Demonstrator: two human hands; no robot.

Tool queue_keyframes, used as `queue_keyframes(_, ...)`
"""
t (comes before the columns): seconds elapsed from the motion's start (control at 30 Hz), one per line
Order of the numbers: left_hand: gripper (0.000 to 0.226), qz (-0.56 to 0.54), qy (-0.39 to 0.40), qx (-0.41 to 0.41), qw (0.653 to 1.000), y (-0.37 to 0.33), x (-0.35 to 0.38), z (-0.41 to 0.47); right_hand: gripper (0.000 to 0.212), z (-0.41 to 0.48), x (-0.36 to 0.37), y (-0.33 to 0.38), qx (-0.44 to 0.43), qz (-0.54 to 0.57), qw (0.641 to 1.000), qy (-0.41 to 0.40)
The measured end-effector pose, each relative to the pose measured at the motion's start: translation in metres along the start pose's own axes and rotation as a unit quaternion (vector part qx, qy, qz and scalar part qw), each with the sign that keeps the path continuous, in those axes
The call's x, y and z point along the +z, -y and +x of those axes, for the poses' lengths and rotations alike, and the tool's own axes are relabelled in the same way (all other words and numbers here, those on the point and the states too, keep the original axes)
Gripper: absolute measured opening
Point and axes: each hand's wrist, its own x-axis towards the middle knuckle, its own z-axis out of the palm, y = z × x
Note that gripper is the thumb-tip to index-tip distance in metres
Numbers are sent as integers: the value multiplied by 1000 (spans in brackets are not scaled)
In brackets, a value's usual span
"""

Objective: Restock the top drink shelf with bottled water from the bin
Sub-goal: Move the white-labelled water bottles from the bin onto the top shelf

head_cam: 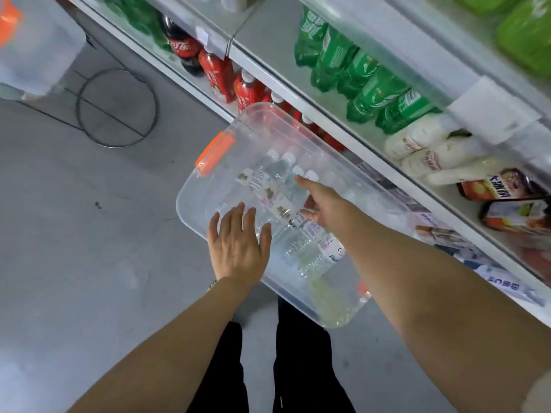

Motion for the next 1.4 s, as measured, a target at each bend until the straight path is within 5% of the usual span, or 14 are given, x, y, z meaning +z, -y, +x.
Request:
queue_keyframes(0.33, 58, -7, -4, 6, 1000, 1, 0, 0, 37, -16, 6, -11, -74, 85, 990, 89)
queue_keyframes(0.6, 61, -2, 3, 4, 1000, 1, -1, 1, 86, -26, 9, -9, -120, -102, 988, -1)
queue_keyframes(1.0, 61, -7, 18, 0, 1000, 1, -3, 0, 34, -23, -2, -15, -165, -42, 980, 99)
queue_keyframes(1.07, 62, -6, 19, 1, 1000, 1, -4, 0, 40, -26, -1, -17, -167, -39, 981, 90)
queue_keyframes(1.2, 63, -2, 19, 3, 1000, 1, -4, -1, 87, -31, 9, -18, -144, -60, 987, 26)
queue_keyframes(1.4, 68, -8, 45, 8, 999, 3, -8, -1, 85, -44, 22, -17, -132, -50, 986, -86)
